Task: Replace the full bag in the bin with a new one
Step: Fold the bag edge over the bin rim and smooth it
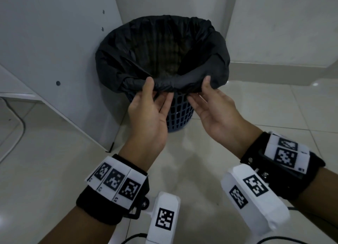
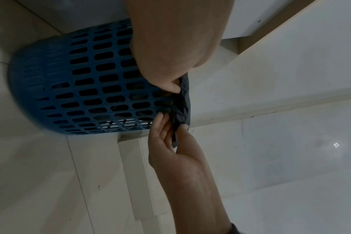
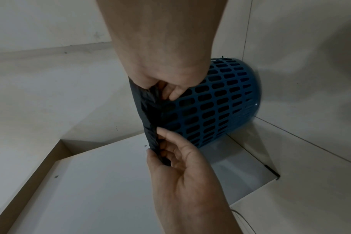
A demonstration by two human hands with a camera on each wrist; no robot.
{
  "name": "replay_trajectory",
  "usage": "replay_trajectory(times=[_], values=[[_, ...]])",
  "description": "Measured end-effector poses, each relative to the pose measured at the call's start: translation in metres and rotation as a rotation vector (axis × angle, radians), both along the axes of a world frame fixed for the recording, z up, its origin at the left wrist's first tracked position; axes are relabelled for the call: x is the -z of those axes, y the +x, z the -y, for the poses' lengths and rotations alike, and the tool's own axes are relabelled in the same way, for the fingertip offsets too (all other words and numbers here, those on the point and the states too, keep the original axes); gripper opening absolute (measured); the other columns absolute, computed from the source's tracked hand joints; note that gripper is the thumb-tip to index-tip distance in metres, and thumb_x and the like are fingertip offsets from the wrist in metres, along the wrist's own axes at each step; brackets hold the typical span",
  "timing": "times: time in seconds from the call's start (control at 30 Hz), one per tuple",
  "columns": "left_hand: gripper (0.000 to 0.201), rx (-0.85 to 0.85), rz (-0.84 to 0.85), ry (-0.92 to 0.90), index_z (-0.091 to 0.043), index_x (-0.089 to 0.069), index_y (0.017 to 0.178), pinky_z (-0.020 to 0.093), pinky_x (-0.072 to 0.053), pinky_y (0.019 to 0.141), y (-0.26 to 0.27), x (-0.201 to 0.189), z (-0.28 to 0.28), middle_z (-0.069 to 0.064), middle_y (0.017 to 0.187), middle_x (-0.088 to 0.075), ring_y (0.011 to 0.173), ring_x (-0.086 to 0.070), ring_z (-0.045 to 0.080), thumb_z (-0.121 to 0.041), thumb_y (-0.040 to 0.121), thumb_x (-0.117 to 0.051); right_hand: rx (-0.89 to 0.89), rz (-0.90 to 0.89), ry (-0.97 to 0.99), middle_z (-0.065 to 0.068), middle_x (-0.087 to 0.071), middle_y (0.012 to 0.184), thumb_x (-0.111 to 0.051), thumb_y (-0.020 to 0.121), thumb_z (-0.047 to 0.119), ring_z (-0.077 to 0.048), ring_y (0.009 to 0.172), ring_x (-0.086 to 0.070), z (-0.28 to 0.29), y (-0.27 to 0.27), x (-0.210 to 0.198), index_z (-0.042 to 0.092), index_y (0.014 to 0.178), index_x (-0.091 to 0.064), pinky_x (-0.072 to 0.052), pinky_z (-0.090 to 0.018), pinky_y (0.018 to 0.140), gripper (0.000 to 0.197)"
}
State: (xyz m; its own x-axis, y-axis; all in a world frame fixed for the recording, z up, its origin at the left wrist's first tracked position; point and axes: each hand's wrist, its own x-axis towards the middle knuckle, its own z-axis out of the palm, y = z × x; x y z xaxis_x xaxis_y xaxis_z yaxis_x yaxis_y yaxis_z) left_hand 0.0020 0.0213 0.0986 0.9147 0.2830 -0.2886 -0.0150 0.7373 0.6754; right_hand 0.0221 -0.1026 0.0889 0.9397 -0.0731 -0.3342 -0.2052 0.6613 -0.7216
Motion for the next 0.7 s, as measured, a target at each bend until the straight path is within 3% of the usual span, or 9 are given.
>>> replay_trajectory(times=[0.2,0.33,0.5,0.7], values=[[0.036,-0.033,0.020,0.072,-0.009,-0.062,0.127,0.026,-0.055,0.095,-0.006,0.009,0.004,-0.001,0.109,-0.074,0.103,-0.070,0.009,-0.027,0.096,-0.064,0.012,-0.023,-0.018,-0.001,-0.069,0.080,-0.064,0.094,0.021,-0.009,0.071,-0.063,-0.002,0.004,0.002,0.004,0.099,-0.067,-0.059,-0.028,0.085,0.017],[0.052,0.091,-0.068,0.232,-0.011,-0.061,0.132,0.022,-0.055,0.087,-0.015,0.028,0.017,-0.005,0.105,-0.068,0.092,-0.066,0.004,-0.028,0.084,-0.077,0.027,-0.009,-0.042,0.001,-0.070,0.075,-0.066,0.093,0.020,-0.007,0.067,-0.064,0.001,0.004,0.004,0.005,0.093,-0.069,-0.059,-0.024,0.082,0.015],[0.029,0.128,-0.063,0.305,-0.009,-0.072,0.109,0.022,-0.055,0.081,-0.008,0.026,0.029,-0.007,0.080,-0.070,0.074,-0.063,0.004,-0.027,0.088,-0.075,0.012,-0.029,-0.104,-0.001,-0.066,0.077,-0.070,0.090,0.028,-0.007,0.066,-0.060,0.003,0.001,0.012,0.006,0.091,-0.068,-0.057,-0.022,0.077,0.022],[0.013,0.109,-0.049,0.305,-0.011,-0.072,0.100,0.024,-0.054,0.081,-0.002,0.026,0.033,-0.006,0.079,-0.067,0.073,-0.060,0.005,-0.022,0.095,-0.066,0.006,-0.047,-0.133,0.002,-0.064,0.069,-0.072,0.089,0.027,-0.003,0.054,-0.056,0.007,-0.001,0.016,0.009,0.087,-0.068,-0.054,-0.019,0.068,0.019]])
